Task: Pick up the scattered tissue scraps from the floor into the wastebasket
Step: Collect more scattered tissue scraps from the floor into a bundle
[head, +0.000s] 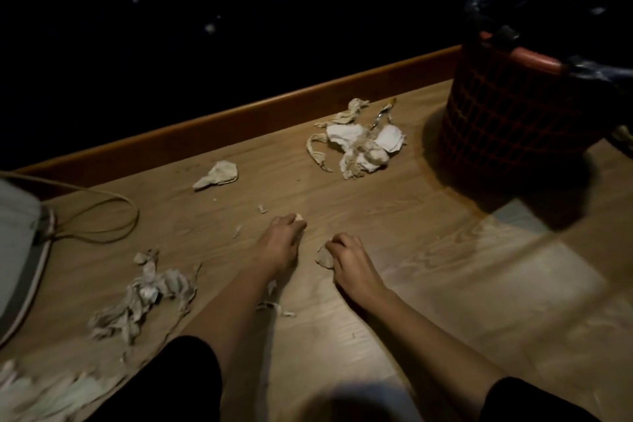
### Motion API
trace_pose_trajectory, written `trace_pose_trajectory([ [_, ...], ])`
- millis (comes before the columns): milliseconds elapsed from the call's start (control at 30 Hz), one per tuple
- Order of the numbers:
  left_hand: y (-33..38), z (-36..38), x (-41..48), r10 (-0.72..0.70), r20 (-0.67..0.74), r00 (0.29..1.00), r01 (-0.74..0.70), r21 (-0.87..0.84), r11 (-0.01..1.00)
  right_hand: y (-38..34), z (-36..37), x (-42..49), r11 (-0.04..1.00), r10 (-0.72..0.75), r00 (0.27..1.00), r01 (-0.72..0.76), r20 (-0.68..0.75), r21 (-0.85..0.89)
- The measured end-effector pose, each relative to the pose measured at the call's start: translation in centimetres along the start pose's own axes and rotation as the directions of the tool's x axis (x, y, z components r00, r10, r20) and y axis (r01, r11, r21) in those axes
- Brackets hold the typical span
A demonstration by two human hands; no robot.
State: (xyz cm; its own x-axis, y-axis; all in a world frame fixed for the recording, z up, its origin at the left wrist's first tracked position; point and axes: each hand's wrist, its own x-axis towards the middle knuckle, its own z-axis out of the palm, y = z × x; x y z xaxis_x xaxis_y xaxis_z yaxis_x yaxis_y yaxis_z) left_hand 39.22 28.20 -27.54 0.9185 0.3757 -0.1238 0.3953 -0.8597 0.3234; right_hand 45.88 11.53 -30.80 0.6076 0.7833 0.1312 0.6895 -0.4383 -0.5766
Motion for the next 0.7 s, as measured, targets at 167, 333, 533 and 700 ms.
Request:
trace_pose_trajectory([
  [167, -0.8, 1.2, -1.3, -0.081, -0.166, 0.983, 0.066, -0.096, 0.993, -0.6, 0.3, -1.9, 0.982, -0.183, 0.981, 0.186, 0.068, -0.037],
  [333, -4.6, -1.4, -3.0, -0.378, -0.344, 0.859, 0.31, -0.238, 0.92, -2.6, -0.8, 2.9, 0.994, -0.088, 0.989, 0.079, 0.122, 0.078],
  [533, -7.7, -2.6, -3.7, -0.335, -0.236, 0.912, 0.318, -0.106, 0.942, -7.2, 0.4, 13.5, 0.989, 0.012, 0.998, -0.02, 0.054, 0.15],
  [700, -7.3, -1.9, -4.2, -0.295, -0.11, 0.949, 0.288, -0.075, 0.955, -8.5, 4.9, 14.8, 0.999, -0.034, 0.986, 0.04, 0.162, -0.036],
])
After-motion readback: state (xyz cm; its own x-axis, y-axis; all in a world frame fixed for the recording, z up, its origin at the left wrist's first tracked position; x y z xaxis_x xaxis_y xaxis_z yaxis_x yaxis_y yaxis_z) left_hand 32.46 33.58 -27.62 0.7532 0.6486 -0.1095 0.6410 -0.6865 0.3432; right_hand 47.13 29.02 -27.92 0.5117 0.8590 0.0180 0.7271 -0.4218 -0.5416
